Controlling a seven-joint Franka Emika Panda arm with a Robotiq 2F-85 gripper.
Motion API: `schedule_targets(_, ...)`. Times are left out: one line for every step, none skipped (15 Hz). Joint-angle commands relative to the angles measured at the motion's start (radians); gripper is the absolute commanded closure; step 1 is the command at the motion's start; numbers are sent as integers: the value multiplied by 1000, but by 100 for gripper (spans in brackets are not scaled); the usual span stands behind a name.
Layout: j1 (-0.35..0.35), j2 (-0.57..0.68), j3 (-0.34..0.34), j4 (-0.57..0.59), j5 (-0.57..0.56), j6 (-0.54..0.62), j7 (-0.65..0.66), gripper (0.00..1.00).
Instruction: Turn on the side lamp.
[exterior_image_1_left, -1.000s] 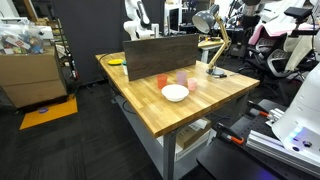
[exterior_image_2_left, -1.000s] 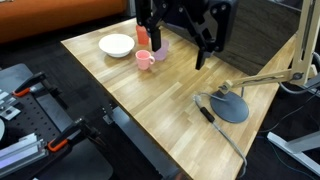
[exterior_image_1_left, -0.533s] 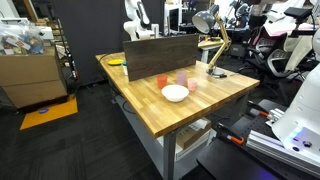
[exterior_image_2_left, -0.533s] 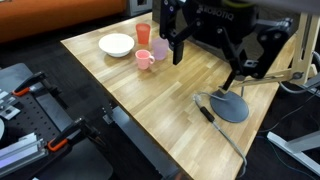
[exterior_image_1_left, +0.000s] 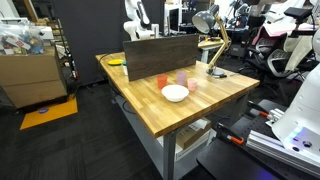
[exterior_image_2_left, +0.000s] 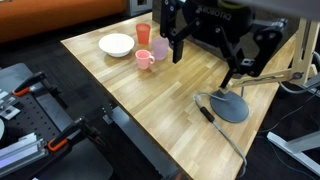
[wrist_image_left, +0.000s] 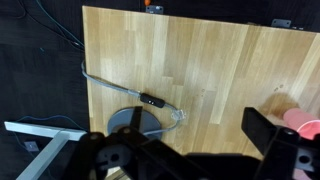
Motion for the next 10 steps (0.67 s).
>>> schedule_targets(-15, 76, 21, 53, 83, 20, -23, 0)
schedule_targets(-20, 112, 26, 77, 77, 29, -22, 0)
schedule_targets(-24, 138, 30, 97, 77, 28, -33, 0)
schedule_targets(-29, 177, 35, 129, 85, 25, -42, 0)
schedule_targets(-37, 213, 41, 159, 91, 20, -43, 0)
schedule_targets(-49, 249, 48, 194, 97, 12, -40, 0)
schedule_targets(-63, 283, 60, 228, 128, 7, -55, 0)
schedule_targets(-79, 315, 75, 265, 149, -5, -62, 0)
schedule_targets(-97, 347, 90, 298, 170, -6, -66, 0)
schedule_targets(-88, 290, 91, 231, 111, 17, -17, 0)
